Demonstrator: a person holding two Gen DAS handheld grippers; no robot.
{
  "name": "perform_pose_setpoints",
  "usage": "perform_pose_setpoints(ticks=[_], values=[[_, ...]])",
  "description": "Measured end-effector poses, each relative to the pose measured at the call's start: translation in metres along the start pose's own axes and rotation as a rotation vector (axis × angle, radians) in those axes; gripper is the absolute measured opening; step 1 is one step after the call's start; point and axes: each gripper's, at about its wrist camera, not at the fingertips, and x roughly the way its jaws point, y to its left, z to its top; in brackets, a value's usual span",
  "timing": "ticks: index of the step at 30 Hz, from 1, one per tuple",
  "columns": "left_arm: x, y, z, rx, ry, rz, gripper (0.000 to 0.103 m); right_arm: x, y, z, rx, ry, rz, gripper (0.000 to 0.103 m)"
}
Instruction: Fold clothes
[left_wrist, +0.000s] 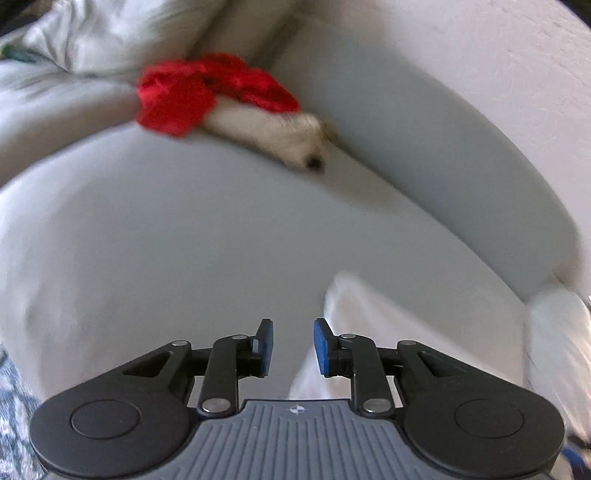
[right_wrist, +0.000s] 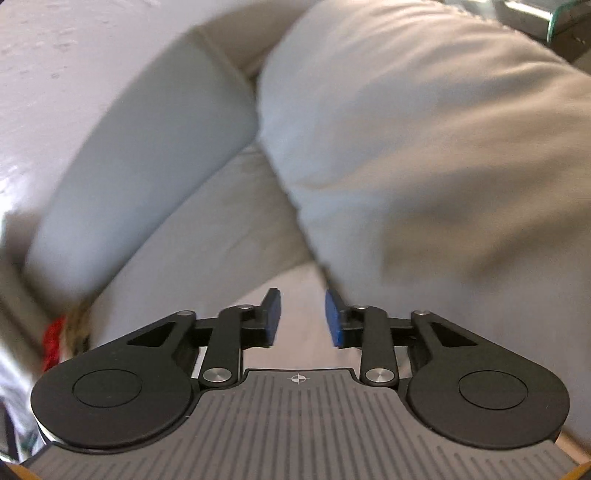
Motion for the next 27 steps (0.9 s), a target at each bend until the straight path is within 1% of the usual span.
perform_pose_setpoints(ticks=[2,4,5,6,8,9,11,12,13,15,16,18,19,20,21,22,24,27], values=[[-0.008,0.002,-0.014,0.051,0.018,-0.013,0.027,-0.025,0.005,-0.015,-0.037,0.031,0.042,0.039],[-0.003,0.000,-0.024,0.121,0.034,0.018,0.036,-0.040,0.010,-0.031,-0.063,0.077,0.080,0.041],[0.002,0.002,-0.027,0.129,0.062,0.031,0.036,-0.047,0.012,-0.040,-0.076,0.101,0.100,0.042],[0.006,0.003,-0.029,0.146,0.058,0.038,0.039,-0.054,0.015,-0.048,-0.089,0.124,0.119,0.042],[0.010,0.003,-0.031,0.175,0.047,0.054,0.039,-0.064,0.019,-0.066,-0.121,0.174,0.144,0.042],[0.010,0.003,-0.032,0.182,0.043,0.053,0.035,-0.068,0.020,-0.075,-0.141,0.196,0.151,0.042],[0.000,0.004,-0.038,0.202,0.048,0.058,0.008,-0.072,0.023,-0.090,-0.193,0.213,0.139,0.042],[-0.003,0.005,-0.039,0.197,0.051,0.053,0.000,-0.071,0.024,-0.098,-0.220,0.221,0.125,0.042],[-0.005,0.007,-0.040,0.193,0.053,0.050,0.000,-0.074,0.022,-0.108,-0.239,0.231,0.105,0.042],[-0.010,0.008,-0.043,0.210,0.030,0.093,0.000,-0.081,0.014,-0.122,-0.264,0.254,0.053,0.042],[-0.012,0.009,-0.044,0.209,0.023,0.110,0.000,-0.076,0.012,-0.126,-0.269,0.257,0.023,0.041],[-0.016,0.011,-0.047,0.206,0.009,0.143,0.000,-0.062,0.009,-0.127,-0.279,0.263,-0.006,0.040],[-0.019,0.013,-0.046,0.188,-0.004,0.141,0.000,-0.060,0.010,-0.126,-0.290,0.263,-0.004,0.042],[-0.018,0.018,-0.045,0.151,0.010,0.109,0.001,-0.058,0.012,-0.125,-0.301,0.264,-0.002,0.044],[-0.018,0.022,-0.044,0.113,0.025,0.076,0.014,-0.056,0.013,-0.124,-0.311,0.265,-0.001,0.045],[-0.017,0.026,-0.042,0.074,0.039,0.044,0.023,-0.056,0.015,-0.124,-0.316,0.268,-0.004,0.046],[-0.020,0.037,-0.041,-0.033,0.061,-0.017,0.023,-0.054,0.017,-0.123,-0.313,0.273,-0.004,0.048],[-0.023,0.047,-0.045,-0.131,0.109,-0.085,0.024,-0.053,0.014,-0.122,-0.292,0.276,0.012,0.048]])
